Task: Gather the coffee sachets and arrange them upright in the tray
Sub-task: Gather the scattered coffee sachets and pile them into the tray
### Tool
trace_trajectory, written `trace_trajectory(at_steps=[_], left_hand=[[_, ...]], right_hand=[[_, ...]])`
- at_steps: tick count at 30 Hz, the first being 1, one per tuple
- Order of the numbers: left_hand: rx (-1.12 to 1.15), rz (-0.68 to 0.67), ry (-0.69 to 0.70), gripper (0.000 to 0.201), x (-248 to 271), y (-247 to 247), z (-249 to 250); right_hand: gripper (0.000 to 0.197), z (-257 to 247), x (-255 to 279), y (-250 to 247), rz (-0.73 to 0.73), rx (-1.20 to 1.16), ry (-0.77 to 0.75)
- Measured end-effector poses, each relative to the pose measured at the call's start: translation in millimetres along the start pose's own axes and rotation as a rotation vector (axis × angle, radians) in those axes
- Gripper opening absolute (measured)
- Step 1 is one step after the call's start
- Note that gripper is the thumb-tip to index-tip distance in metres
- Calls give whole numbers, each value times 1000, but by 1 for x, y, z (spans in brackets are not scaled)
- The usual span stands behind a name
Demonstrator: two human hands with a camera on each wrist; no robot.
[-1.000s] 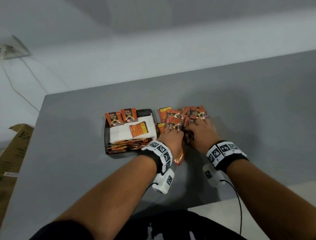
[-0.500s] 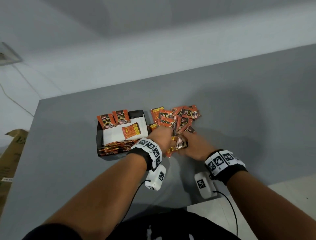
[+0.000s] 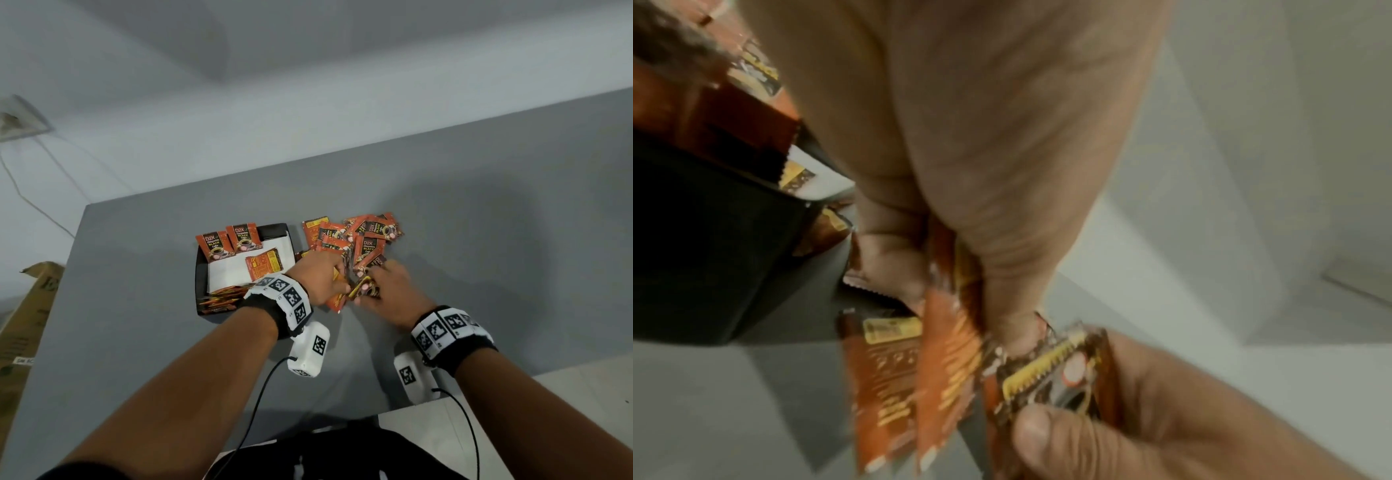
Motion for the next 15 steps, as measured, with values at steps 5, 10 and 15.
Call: trace_trajectory(at_steps=[5, 10, 15], left_hand=[[-41, -23, -94, 18, 1, 11, 0], [-143, 69, -278, 52, 2, 39, -6], [-171, 73, -332, 70, 4, 52, -10]], right_hand=[[19, 22, -2, -43, 166, -184, 84], [40, 41, -27, -38, 210, -313, 169], [58, 59, -48, 10, 136, -139, 227]])
Point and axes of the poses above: each hand's wrist, its own x-axis away from the middle knuckle, its own y-axis out of the palm, z = x × y, the point moved 7 cm from there along -x, towards the middle knuckle, and after that the axes turned 5 degrees about x, right-handed, at the moved point
